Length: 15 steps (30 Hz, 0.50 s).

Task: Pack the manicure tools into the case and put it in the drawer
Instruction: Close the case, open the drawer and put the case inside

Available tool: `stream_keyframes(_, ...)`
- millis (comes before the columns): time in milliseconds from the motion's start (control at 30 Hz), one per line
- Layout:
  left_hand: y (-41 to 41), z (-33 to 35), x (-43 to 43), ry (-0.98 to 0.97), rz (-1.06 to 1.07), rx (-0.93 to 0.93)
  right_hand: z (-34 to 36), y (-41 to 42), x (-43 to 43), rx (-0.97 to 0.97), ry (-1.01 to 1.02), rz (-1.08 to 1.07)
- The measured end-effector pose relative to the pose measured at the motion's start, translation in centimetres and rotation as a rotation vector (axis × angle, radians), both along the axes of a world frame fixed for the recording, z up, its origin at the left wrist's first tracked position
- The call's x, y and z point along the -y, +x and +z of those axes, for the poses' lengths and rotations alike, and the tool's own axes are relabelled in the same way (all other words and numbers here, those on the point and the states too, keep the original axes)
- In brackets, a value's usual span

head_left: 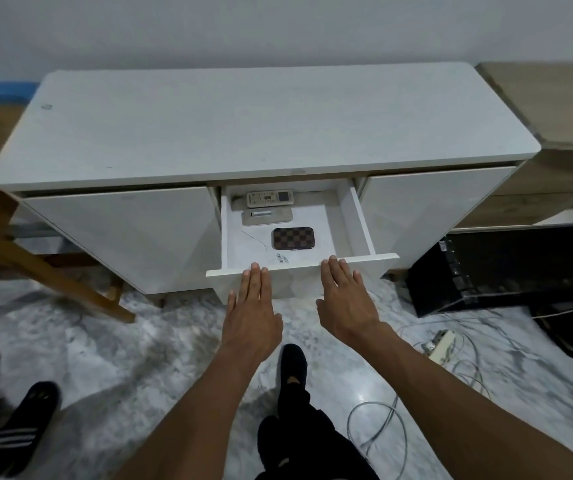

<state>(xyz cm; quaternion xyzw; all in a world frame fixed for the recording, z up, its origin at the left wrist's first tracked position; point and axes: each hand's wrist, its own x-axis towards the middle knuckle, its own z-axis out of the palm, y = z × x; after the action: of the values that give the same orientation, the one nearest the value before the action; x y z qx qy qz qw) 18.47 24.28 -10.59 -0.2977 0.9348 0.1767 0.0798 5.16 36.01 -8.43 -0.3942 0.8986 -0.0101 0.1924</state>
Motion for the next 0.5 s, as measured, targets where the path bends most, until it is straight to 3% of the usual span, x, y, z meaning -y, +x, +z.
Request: stream_keyframes(500,-7.5,-0.8,7.7,0.017,0.010,-0.049,0.4,-7.4,7.4,-0.016,-0.109,0.013)
